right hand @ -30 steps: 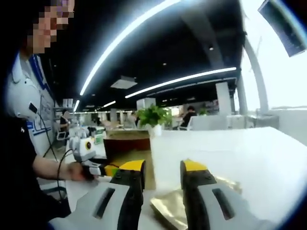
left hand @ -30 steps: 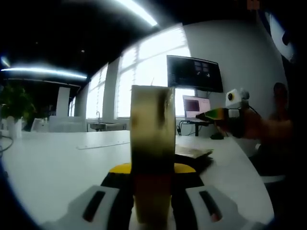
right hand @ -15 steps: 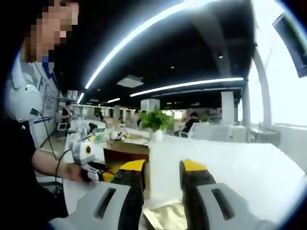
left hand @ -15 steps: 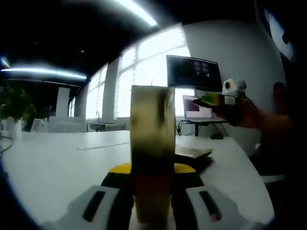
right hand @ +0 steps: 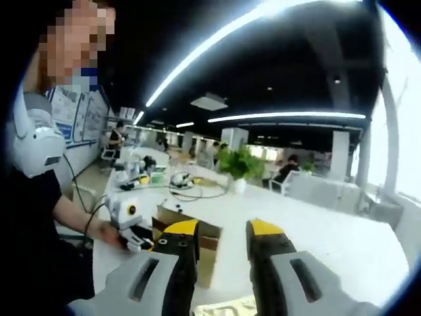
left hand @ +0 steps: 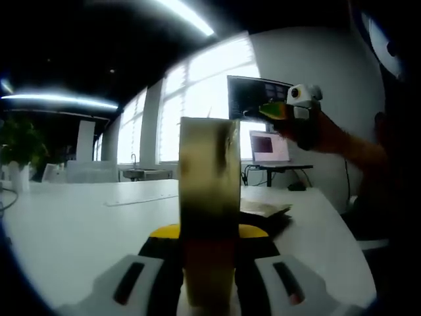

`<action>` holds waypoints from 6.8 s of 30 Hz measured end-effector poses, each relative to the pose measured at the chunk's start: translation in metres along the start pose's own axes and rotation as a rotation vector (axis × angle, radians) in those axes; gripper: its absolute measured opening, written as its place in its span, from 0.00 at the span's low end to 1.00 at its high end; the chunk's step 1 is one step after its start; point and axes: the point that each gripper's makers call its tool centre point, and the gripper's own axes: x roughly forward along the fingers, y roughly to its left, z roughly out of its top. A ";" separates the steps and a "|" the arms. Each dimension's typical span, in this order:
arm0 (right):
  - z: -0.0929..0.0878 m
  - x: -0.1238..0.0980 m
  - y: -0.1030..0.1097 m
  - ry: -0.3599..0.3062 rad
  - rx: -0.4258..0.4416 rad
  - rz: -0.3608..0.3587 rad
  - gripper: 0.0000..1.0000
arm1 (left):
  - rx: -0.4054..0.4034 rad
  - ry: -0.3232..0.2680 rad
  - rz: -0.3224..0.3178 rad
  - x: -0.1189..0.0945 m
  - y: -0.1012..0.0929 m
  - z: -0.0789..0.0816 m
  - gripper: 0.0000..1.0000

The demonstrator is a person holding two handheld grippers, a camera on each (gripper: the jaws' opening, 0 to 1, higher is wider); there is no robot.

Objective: Extract single mask from mask box in order stack masks on table

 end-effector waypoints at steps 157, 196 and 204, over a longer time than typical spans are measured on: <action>0.046 0.058 0.027 0.091 -0.358 0.191 0.00 | 0.018 0.003 0.001 0.000 -0.001 -0.001 0.31; 0.122 -0.031 -0.004 -0.161 -0.337 -0.161 0.00 | 0.021 0.004 0.001 -0.001 0.000 -0.001 0.31; 0.113 -0.049 -0.019 -0.131 -0.317 -0.234 0.00 | 0.021 0.004 0.001 -0.001 0.001 -0.001 0.31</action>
